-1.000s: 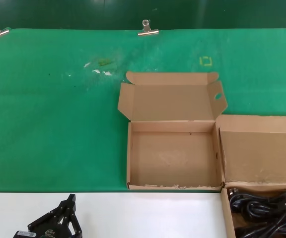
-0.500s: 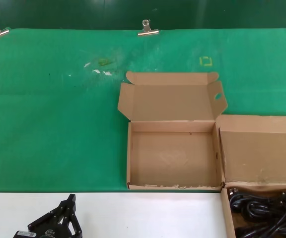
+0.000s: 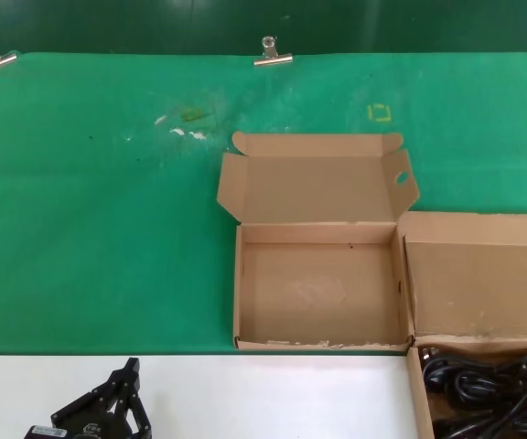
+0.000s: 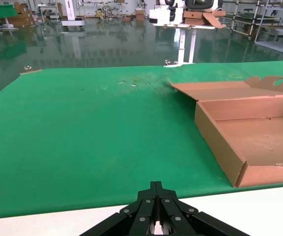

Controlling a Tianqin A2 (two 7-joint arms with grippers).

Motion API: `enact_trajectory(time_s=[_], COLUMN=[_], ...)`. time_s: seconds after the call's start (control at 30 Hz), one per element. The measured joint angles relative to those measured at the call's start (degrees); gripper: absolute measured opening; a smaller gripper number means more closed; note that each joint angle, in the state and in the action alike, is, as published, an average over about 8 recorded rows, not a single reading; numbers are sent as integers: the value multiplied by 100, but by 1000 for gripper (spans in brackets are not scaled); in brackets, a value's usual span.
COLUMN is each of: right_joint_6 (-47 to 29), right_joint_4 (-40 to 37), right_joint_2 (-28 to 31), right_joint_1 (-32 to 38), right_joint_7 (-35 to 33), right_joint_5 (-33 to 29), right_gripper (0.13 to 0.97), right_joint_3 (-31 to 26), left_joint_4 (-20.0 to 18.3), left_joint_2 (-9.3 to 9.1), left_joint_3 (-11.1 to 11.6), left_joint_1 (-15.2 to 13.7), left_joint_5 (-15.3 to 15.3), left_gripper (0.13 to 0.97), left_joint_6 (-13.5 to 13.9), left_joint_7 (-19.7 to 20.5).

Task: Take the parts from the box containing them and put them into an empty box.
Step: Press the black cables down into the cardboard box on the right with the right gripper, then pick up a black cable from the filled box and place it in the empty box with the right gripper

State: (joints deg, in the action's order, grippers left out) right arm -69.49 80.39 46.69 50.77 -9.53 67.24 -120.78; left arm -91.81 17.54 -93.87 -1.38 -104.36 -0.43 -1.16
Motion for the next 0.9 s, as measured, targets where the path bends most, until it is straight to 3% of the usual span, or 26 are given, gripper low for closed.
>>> enact_trajectory(time_s=[0.27, 0.57, 0.9], right_joint_6=[-14, -10, -28], right_joint_4=[74, 137, 360], right_joint_2=[26, 42, 107], right_joint_1=[-12, -29, 37], right_joint_7=[44, 59, 153], right_joint_5=[-12, -38, -10], right_gripper=[369, 230, 197], right_joint_3=[13, 21, 118], left_joint_4=[0, 0, 0], left_joint_2=[0, 0, 0], left_joint_3=[0, 0, 0], left_joint_1=[0, 0, 0], left_joint_5=[0, 0, 0], left_gripper=[149, 149, 149], left_joint_6=[0, 0, 0], left_joint_7=[0, 0, 0])
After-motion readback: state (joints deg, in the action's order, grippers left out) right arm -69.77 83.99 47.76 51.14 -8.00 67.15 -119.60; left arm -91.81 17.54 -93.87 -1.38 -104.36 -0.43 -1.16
